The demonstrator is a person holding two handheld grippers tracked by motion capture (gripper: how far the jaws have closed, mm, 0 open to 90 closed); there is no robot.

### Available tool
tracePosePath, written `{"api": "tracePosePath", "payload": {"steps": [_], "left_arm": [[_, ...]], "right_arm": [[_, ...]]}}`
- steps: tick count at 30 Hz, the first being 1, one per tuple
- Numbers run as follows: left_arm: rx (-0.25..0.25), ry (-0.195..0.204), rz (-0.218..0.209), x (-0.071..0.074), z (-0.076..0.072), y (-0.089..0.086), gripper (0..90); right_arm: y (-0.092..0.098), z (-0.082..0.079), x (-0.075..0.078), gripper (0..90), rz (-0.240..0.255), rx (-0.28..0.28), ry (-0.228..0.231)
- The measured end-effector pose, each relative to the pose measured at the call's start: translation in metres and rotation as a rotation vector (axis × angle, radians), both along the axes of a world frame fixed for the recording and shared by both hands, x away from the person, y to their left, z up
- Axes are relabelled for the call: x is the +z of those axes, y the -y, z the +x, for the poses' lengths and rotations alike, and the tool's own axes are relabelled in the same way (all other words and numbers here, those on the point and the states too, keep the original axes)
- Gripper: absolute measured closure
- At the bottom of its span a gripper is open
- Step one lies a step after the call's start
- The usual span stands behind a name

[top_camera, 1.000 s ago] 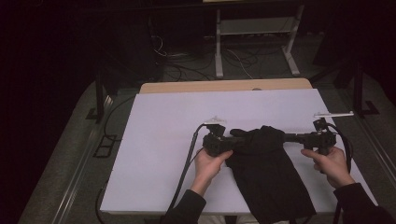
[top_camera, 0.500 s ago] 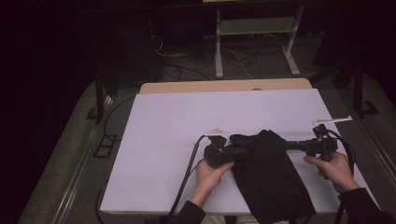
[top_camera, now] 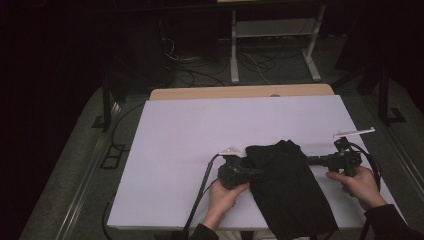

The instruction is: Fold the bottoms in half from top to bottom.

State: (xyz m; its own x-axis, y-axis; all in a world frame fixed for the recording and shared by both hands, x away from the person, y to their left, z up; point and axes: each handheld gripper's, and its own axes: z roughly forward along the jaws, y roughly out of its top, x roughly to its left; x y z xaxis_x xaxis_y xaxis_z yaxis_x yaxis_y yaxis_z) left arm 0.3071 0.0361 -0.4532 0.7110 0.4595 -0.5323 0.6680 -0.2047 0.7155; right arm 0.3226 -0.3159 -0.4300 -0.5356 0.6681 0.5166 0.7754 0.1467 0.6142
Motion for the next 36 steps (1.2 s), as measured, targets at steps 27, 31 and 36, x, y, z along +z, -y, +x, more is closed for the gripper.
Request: {"api": "tracePosePath", "payload": {"steps": [27,31,36], "left_arm": [[-0.006,-0.047,0.003,-0.016,-0.003,-0.004,85.4],[-0.009,-0.04,0.026,-0.016,-0.003,-0.004,85.4],[-0.016,-0.041,0.036,-0.017,-0.002,-0.004,85.4]], "right_arm": [[0.0,-0.003,-0.002,38.9,0.004,0.033,-0.019],[-0.003,0.001,0.005,24.2,0.005,0.02,0.024],[-0.007,0.007,0.013,11.4,0.02,0.036,0.068]]}}
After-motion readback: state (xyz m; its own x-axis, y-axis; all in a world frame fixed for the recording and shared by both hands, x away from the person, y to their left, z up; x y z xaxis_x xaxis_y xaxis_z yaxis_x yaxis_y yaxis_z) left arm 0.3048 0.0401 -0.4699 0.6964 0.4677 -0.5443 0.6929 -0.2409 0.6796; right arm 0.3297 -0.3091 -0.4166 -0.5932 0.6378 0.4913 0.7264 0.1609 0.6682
